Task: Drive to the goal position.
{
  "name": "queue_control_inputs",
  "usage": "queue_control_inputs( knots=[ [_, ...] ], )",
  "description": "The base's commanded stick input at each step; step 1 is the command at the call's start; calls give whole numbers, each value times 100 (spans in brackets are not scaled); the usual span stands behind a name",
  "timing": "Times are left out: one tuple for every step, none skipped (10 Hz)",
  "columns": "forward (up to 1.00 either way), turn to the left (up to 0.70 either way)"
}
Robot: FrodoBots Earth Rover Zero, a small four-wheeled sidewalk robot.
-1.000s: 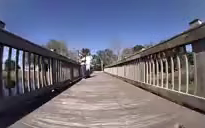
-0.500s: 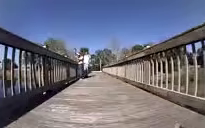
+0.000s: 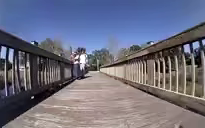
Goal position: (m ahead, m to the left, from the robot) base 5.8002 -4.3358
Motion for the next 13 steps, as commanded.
queue_control_inputs(
  knots=[
    [70,-11],
    [70,-11],
    [70,-10],
    [70,-9],
    [70,-9],
    [70,-8],
    [70,0],
    [70,0],
    [70,1],
    [70,7],
    [70,34],
    [70,29],
    [70,23]
  ],
)
